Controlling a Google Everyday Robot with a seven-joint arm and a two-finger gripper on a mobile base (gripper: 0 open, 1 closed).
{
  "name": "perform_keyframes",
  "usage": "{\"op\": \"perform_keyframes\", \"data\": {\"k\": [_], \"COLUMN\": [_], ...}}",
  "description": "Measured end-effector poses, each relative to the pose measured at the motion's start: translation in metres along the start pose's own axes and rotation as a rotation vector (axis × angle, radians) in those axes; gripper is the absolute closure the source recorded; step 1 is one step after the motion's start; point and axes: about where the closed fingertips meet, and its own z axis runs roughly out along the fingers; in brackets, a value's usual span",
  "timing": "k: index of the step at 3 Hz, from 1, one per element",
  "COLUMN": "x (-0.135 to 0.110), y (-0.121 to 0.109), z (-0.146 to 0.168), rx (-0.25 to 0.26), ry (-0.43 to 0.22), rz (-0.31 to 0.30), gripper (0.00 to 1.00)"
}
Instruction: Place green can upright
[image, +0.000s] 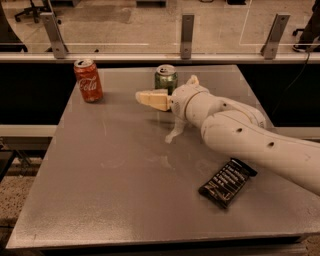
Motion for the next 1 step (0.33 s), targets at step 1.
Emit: {"op": "perform_keyframes", "data": {"k": [1], "x": [0.0001], "y": [-0.0001], "z": [0.0], "rx": [0.0], "ry": [0.0], "rz": [0.0], "gripper": [0.0]}}
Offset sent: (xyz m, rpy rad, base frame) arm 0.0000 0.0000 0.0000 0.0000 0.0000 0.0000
